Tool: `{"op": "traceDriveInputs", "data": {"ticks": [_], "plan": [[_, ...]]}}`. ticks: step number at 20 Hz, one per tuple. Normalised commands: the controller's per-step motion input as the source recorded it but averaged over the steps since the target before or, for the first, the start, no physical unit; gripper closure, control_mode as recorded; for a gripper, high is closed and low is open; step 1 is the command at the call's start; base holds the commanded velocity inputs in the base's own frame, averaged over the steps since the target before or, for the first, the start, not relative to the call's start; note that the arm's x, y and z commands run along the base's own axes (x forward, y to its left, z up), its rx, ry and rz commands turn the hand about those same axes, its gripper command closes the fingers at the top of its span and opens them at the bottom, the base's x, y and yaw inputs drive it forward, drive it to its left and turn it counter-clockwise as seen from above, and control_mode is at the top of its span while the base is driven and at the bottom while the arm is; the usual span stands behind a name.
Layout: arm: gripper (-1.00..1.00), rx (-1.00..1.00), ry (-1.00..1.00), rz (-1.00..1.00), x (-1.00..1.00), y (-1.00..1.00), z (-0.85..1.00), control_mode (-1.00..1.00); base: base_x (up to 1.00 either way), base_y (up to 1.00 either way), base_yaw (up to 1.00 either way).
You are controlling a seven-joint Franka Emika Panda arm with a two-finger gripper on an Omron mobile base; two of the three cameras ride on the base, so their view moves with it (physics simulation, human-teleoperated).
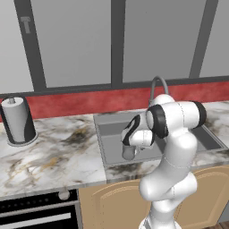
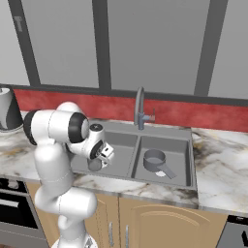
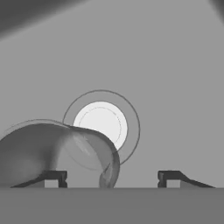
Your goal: Move any existing items from the left basin to the right basin for drying. Then move the glass cup from the counter to the left basin of the sink for washing.
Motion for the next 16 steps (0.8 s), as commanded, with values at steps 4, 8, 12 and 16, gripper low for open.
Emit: {"op": "traceDriveInputs", "data": {"ticks": [4, 8, 12, 16], "plan": [[-1.00, 0.00, -0.05, 0.00, -0.10, 0.00, 0.35, -1.00, 0.00, 0.00, 0.00], [-1.00, 0.00, -0.05, 0.00, -0.07, 0.00, 0.50, -1.00, 0.00, 0.00, 0.00], [-1.00, 0.00, -0.02, 0.00, -0.07, 0.00, 0.59, -1.00, 0.00, 0.00, 0.00], [-1.00, -0.01, 0.00, 0.00, -0.04, 0.00, 0.66, -1.00, 0.00, 0.00, 0.00]]}}
